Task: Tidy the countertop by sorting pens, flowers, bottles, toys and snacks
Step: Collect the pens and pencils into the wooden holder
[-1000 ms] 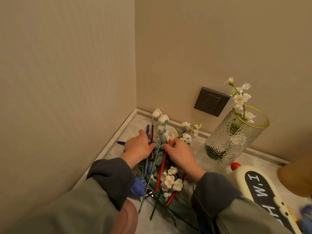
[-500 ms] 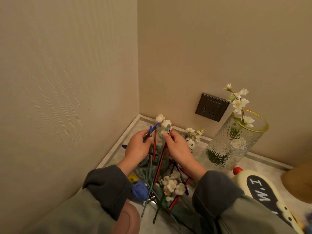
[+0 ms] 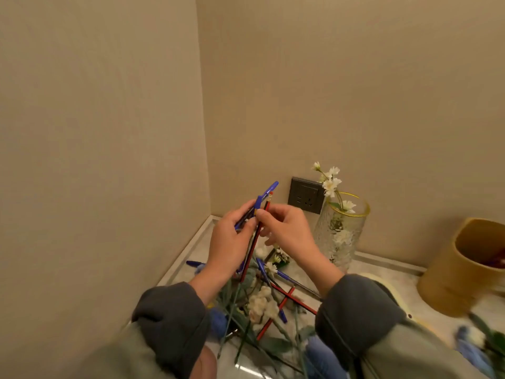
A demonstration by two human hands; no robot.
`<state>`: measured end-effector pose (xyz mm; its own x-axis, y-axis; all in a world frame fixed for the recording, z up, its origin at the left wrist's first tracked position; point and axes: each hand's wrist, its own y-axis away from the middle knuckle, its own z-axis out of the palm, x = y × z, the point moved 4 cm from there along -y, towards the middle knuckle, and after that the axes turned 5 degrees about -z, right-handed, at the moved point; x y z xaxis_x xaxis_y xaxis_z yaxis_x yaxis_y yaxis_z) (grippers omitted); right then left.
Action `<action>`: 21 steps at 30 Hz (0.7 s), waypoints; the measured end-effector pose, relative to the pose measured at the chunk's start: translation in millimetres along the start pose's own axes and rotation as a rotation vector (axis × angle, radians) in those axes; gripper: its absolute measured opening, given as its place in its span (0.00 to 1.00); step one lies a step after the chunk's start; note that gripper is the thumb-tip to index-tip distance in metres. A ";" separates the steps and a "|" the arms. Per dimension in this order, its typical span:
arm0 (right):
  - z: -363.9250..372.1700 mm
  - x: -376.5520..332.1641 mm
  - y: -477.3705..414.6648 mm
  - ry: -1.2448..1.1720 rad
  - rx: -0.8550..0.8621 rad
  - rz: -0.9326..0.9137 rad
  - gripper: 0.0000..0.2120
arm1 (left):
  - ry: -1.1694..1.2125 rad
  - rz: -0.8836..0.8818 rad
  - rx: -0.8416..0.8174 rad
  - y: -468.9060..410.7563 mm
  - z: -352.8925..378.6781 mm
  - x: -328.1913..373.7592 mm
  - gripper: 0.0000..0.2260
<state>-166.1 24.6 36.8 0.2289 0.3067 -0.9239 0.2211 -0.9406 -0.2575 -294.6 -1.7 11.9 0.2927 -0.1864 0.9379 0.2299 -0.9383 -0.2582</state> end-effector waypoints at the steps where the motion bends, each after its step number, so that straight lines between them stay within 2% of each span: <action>1: -8.2 -5.6 3.9 -0.004 0.015 -0.003 0.07 | 0.000 0.025 -0.015 2.6 4.7 8.2 0.17; 9: -82.8 -23.9 35.0 0.021 0.106 0.057 0.08 | 0.055 0.120 -0.086 27.0 63.8 57.4 0.14; 16: -174.6 -26.7 68.0 -0.049 0.227 0.093 0.09 | 0.131 0.065 -0.206 60.0 135.8 91.3 0.17; 21: -245.4 -21.7 91.4 0.041 0.316 0.071 0.08 | 0.065 0.071 -0.289 82.2 195.9 117.4 0.17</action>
<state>81.7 -32.4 102.8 0.2726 0.2379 -0.9323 -0.1005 -0.9566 -0.2735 -59.5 -43.7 55.4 0.2367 -0.2641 0.9350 -0.0657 -0.9645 -0.2558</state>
